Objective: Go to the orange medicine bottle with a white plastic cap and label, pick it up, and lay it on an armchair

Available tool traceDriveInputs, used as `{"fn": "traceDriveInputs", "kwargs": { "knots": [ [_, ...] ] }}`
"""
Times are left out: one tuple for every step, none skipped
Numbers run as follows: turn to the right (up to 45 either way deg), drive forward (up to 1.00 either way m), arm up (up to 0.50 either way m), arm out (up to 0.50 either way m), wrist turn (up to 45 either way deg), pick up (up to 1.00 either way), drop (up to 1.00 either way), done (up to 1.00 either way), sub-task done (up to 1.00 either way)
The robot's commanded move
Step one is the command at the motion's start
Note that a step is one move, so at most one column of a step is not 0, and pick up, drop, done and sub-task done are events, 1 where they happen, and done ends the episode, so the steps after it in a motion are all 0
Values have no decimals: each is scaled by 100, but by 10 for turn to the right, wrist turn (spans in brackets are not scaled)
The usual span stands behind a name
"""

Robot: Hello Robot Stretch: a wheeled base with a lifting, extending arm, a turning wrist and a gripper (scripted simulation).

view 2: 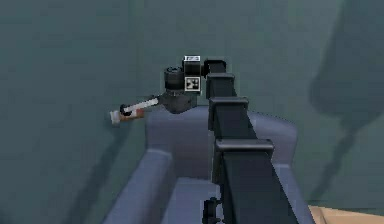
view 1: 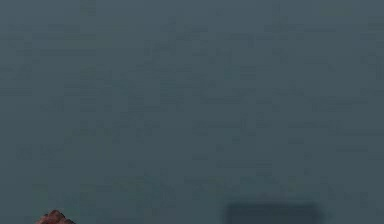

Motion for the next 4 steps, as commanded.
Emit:
{"fn": "traceDriveInputs", "kwargs": {
  "knots": [
    [0,0,0,0,450,0,0,0,0],
    [0,0,0,0,150,0,0,0,0],
    [0,0,-32,0,0,0,0,0,0],
    [0,0,-32,0,0,0,0,0,0]
  ]
}}
